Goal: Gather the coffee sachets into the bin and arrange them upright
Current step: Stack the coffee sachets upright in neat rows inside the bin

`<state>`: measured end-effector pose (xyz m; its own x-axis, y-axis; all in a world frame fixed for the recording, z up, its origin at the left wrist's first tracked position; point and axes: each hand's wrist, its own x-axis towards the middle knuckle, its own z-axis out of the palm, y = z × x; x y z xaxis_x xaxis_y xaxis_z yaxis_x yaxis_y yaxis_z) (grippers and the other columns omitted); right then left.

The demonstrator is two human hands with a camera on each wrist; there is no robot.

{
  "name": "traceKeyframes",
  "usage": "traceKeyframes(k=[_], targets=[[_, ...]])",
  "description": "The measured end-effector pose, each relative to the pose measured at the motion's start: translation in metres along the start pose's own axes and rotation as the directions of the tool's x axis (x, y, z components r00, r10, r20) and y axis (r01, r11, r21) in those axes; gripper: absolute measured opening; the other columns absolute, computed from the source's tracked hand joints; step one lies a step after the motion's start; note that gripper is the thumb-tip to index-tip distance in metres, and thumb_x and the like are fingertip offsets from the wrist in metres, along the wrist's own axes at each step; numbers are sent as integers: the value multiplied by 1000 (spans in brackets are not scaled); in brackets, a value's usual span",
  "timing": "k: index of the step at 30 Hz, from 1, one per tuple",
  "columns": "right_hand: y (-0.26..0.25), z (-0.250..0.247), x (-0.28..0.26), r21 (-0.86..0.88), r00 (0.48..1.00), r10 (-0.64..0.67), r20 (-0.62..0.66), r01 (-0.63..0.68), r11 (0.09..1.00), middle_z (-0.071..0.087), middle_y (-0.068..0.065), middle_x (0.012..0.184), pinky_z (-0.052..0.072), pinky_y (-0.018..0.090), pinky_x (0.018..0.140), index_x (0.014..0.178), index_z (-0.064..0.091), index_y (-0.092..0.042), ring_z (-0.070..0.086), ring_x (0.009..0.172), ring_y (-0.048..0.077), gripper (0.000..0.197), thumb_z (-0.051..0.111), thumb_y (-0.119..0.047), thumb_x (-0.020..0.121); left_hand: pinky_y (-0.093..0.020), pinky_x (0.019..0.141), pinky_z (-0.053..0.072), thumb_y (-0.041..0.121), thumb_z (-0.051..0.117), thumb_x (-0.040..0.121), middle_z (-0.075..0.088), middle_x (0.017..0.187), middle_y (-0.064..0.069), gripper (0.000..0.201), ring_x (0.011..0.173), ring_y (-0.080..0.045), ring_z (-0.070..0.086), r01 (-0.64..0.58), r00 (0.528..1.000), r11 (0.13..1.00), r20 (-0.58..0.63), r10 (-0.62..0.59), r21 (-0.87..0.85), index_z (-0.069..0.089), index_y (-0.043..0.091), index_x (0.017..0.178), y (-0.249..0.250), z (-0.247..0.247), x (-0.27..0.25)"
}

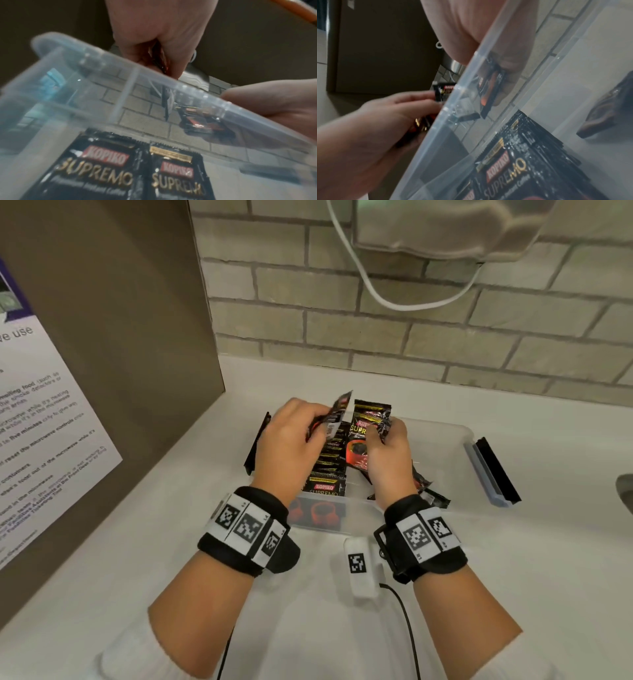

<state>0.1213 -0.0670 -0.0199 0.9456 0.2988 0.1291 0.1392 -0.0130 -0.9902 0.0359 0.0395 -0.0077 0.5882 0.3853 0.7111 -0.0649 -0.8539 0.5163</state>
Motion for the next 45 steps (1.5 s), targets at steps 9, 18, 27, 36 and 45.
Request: traceKeyframes(k=[9,18,27,36,45], targets=[[-8,-3,-2,464,968,127,215,-216,859,60,8,112,43,41,101,118,47,-16,58,108,21,22,37,-22,100,-20,103,34,12,64,84,58,127,-10,34,118,-20,53,-64,947,990,307,100,-124,64,9,118,16,26,3],[-4,-7,4,503,967,196,161,-251,827,56,27,124,46,56,95,133,38,0,57,111,42,40,45,3,94,-8,78,44,0,62,73,51,111,6,52,103,-6,49,478,867,716,403,-293,-509,46,27,114,15,-4,13],[1,-10,2,418,976,171,136,-213,883,62,12,122,48,55,94,130,47,-12,61,111,32,50,55,8,85,-30,83,55,-12,59,81,65,102,-13,61,89,-22,66,602,798,505,465,-382,-618,29,20,123,-1,-23,24],[-9,-9,-4,348,953,148,264,-237,907,59,22,124,49,52,91,132,47,-6,59,109,38,59,45,19,79,-40,95,49,5,63,84,68,110,-8,34,103,-26,63,577,747,751,579,-326,-322,62,17,115,-3,-16,29],[-10,-9,-5,330,948,141,286,-235,914,60,18,119,47,49,92,135,45,-6,61,100,32,49,38,9,90,-29,84,47,6,64,83,56,105,-2,28,87,-15,56,326,725,943,658,-204,-66,60,16,109,-1,-16,53]])
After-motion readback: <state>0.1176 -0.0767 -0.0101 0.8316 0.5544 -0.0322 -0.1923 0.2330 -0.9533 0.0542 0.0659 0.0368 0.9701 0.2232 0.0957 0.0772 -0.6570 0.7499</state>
